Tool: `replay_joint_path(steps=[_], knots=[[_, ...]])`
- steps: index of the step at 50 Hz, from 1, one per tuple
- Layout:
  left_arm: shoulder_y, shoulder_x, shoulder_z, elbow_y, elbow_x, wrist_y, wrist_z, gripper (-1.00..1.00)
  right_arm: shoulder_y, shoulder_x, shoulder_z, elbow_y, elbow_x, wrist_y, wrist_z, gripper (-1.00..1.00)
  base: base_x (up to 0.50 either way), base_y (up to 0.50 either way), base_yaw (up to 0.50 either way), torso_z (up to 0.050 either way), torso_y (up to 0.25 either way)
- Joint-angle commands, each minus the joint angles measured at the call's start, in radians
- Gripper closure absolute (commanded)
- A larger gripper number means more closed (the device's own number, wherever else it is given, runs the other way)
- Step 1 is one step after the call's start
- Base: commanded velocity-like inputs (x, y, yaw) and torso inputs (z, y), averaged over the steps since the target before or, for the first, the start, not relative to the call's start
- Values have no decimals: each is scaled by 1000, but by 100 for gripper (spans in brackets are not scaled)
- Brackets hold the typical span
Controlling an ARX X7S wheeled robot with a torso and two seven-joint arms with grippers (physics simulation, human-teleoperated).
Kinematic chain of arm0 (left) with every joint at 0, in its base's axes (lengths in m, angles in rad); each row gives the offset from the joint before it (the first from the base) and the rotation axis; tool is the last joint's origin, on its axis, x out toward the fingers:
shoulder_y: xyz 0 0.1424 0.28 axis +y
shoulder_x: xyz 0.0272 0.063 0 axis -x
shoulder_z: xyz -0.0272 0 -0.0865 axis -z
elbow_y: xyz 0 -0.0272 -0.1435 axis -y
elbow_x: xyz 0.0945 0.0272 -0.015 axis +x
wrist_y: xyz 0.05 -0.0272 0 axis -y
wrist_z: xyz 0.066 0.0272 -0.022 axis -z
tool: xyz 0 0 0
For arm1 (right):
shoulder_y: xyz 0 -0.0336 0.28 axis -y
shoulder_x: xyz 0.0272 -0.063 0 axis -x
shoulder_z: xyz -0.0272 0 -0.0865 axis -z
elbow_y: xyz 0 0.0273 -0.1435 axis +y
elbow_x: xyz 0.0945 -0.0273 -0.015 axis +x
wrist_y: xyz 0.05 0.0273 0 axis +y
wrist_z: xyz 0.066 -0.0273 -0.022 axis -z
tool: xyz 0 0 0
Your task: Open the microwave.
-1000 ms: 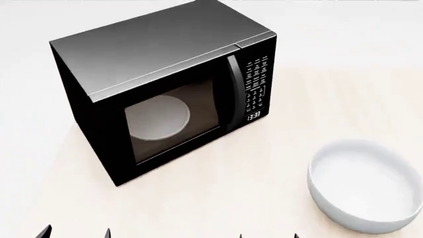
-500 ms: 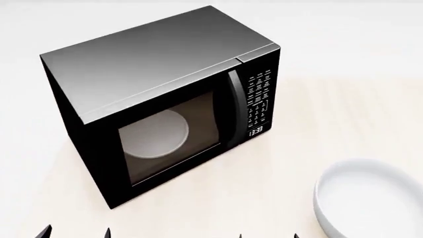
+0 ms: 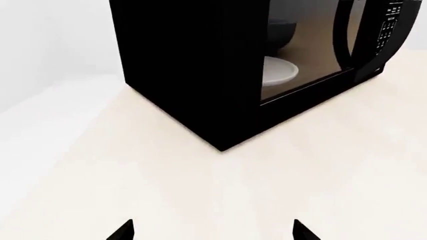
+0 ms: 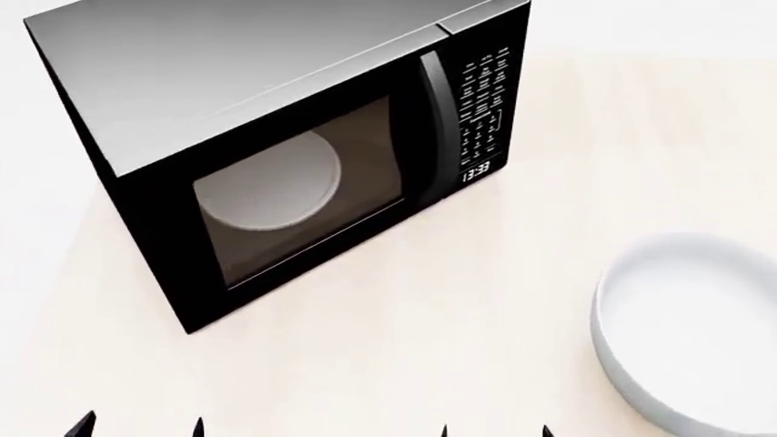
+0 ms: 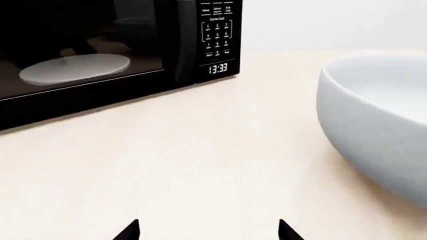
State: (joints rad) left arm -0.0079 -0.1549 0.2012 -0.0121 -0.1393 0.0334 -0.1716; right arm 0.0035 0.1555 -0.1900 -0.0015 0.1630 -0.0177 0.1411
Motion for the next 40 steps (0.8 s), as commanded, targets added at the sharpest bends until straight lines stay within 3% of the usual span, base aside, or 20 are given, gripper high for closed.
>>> replay_joint_path(steps=[1,21,40], knots=[[-2,-6,9,-3,-4,2,-7,-100,2,5,-9,10,21,0,-2,-100,0,0,0,0,-242],[1,-16,13,5,-30,9,-13,-100,-6,14,-13,-35,69,29,2,-100,7,0,0,0,-229],[7,-27,17,19,-48,20,-19,-100,77,88,-9,-500,168,452,126,-100,3,0,-1,-1,-4]])
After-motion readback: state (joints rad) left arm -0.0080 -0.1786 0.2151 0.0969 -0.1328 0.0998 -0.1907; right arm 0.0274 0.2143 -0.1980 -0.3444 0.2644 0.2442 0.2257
